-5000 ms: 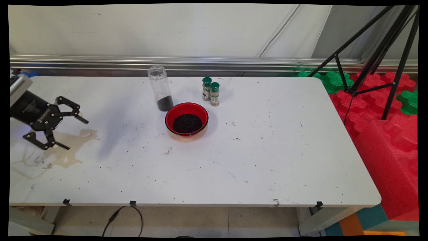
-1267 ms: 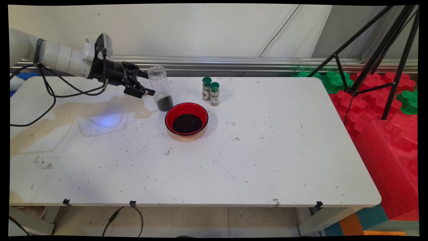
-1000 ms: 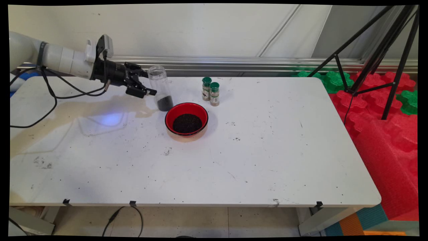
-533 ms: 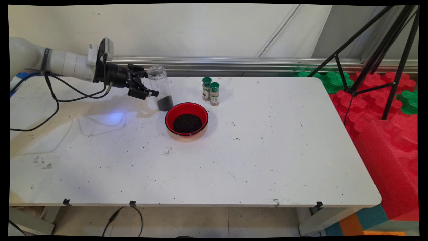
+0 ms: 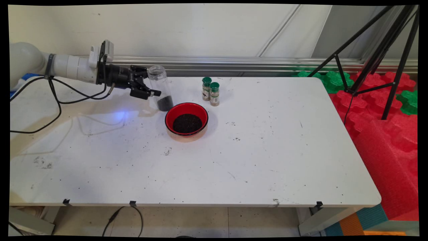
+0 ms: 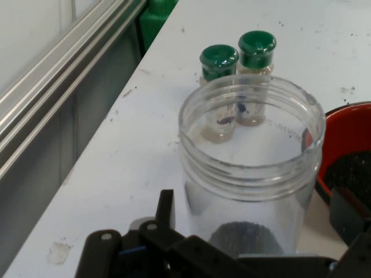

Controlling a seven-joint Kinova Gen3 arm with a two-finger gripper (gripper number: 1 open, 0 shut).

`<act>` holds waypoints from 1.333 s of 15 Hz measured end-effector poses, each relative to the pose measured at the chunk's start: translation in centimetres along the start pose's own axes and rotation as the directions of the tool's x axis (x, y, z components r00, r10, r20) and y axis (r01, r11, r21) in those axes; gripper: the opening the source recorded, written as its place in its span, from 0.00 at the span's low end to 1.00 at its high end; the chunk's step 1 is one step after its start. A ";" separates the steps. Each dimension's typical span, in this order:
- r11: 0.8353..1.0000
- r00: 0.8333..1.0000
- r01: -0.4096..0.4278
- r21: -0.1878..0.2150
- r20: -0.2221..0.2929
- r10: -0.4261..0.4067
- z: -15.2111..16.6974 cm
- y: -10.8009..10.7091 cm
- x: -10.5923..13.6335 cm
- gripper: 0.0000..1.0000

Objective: Pick up the black seasoning powder from the table

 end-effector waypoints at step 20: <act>0.998 0.992 0.049 -0.046 -0.116 -0.054 1.6 -1.4 -2.2 1.00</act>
